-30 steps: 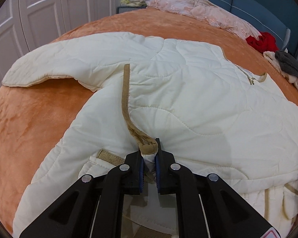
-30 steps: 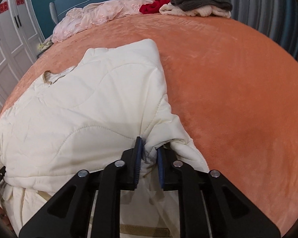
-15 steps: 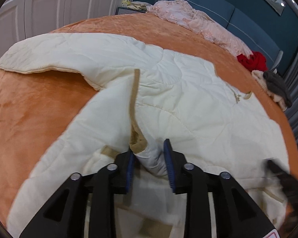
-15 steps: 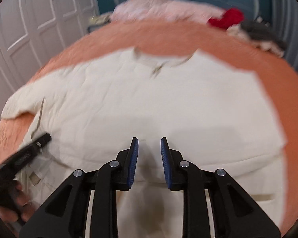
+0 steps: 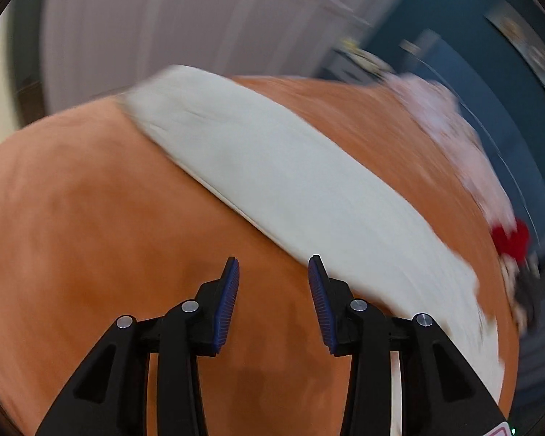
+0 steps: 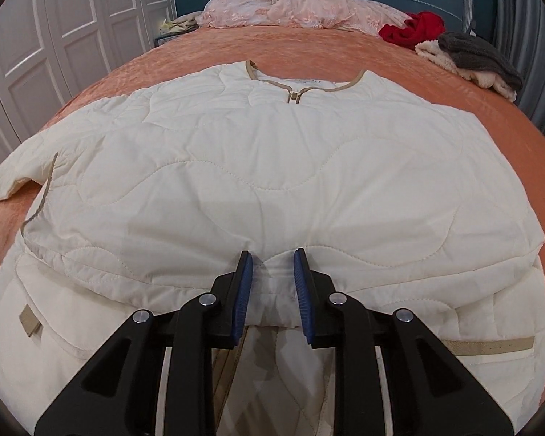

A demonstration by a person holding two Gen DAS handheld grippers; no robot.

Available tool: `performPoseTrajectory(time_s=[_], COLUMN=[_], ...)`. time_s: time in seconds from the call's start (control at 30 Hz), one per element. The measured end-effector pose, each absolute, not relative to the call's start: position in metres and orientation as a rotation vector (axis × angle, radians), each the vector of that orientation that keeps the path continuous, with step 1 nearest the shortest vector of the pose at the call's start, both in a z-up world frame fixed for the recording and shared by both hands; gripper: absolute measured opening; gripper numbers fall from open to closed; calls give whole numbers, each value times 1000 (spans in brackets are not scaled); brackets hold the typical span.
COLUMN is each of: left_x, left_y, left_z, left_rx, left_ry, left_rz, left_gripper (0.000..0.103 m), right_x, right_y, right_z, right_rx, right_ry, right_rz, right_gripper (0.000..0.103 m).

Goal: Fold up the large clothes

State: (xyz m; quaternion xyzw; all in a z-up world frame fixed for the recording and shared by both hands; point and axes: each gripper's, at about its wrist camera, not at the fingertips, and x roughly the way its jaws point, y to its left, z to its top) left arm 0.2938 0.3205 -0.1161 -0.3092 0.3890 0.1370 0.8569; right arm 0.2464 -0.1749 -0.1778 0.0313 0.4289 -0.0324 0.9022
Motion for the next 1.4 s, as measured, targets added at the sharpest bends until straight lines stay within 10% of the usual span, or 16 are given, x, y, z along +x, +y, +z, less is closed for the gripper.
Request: performPoseTrajectory(time_s=[0.43,0.53,0.67,1.1,1.4], left_x=[340,353,358,353,319], left_y=[435,437,426,168,-44], left_z=[-147,-143,-111,83,47], left_rx=[-1033,-993,-894,-455,-328], left_ry=[741,763,723,574,751], left_rz=[429,415,354,-178,-455], left_gripper=[37,8,3,3,4], right_x=[245,245,245,190,128], right_y=[-172,-173,-173,-195,-261], right_z=[-179,-179,-180,-139,-124], right_rx=[43,44,45,132,239], right_ry=[868,868,866,789,776], right_rz=[-82,-82,-83,-113,-216], right_gripper=[23,23,23,42,44])
